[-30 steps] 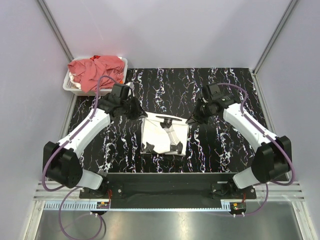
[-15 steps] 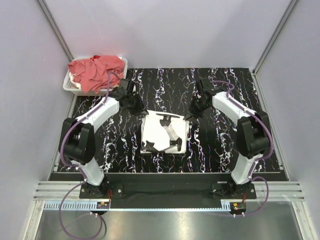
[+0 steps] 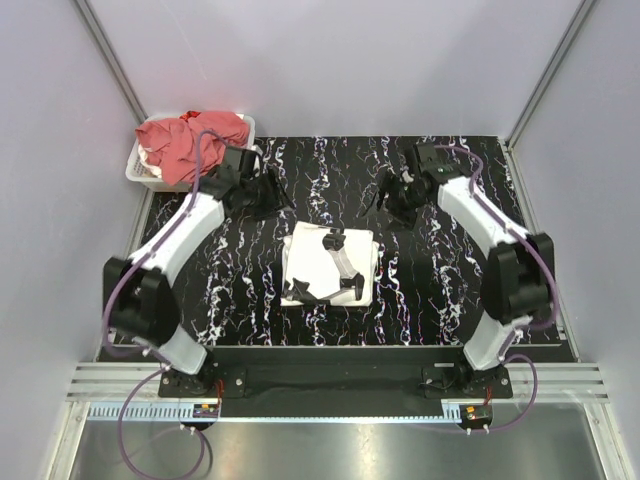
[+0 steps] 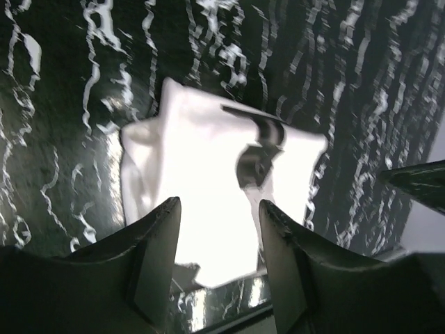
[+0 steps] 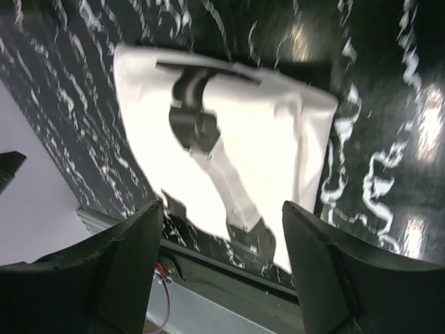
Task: Fold and stack the t-shirts
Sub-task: Fold the tshirt, then neatly place the folded tshirt to the corner
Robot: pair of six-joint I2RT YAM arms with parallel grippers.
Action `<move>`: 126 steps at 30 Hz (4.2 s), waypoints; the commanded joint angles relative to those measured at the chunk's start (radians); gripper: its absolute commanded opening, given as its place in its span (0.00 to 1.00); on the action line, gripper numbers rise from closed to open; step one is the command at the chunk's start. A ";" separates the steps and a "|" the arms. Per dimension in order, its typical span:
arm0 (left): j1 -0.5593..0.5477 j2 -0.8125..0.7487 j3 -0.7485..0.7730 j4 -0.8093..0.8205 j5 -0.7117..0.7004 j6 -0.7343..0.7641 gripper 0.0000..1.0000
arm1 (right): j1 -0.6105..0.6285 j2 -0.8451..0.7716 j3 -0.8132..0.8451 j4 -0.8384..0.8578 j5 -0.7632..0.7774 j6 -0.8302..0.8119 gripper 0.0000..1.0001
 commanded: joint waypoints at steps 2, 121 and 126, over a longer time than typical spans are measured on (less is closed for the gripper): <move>-0.093 -0.181 -0.107 0.000 -0.066 -0.022 0.53 | 0.117 -0.213 -0.204 0.043 -0.095 0.023 0.73; -0.046 -0.849 -0.502 -0.208 -0.494 0.204 0.46 | -0.468 0.870 1.048 0.609 0.915 -0.454 0.87; -0.047 -0.887 -0.503 -0.208 -0.496 0.208 0.50 | -0.463 0.598 0.793 0.554 0.889 -0.350 1.00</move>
